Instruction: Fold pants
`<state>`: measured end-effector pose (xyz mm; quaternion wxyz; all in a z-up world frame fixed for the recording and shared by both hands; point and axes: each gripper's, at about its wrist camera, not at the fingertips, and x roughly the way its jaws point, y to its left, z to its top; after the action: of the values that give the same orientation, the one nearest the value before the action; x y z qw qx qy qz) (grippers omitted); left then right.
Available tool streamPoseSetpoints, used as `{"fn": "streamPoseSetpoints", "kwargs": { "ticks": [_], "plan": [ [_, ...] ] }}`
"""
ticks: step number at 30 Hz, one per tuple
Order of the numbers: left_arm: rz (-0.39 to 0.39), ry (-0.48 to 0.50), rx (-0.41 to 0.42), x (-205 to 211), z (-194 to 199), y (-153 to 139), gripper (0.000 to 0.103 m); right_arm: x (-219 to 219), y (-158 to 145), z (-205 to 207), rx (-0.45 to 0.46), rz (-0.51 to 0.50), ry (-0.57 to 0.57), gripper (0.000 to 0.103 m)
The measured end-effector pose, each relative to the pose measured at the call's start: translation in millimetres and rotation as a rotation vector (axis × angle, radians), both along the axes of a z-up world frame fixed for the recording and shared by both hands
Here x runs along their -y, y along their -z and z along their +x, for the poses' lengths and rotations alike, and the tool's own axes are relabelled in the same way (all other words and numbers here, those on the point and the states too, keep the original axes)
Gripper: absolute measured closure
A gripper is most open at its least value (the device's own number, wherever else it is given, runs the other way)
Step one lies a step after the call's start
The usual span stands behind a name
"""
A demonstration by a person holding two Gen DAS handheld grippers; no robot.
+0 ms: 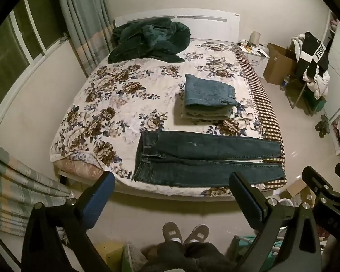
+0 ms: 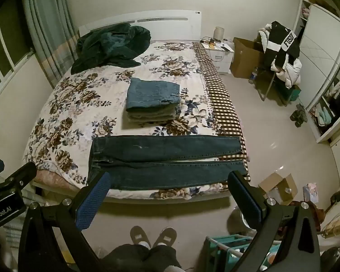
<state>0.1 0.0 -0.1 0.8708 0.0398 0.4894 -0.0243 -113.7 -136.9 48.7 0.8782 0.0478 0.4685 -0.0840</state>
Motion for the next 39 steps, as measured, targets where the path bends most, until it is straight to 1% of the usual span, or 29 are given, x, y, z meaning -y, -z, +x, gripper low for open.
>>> {"fn": "streamPoseSetpoints", "kwargs": {
  "ticks": [39],
  "plan": [
    [-0.007,0.002,0.009,0.1,0.6,0.2,0.000,-6.8,-3.8,-0.3,-0.002,-0.008,-0.003,0.000]
  ]
}}
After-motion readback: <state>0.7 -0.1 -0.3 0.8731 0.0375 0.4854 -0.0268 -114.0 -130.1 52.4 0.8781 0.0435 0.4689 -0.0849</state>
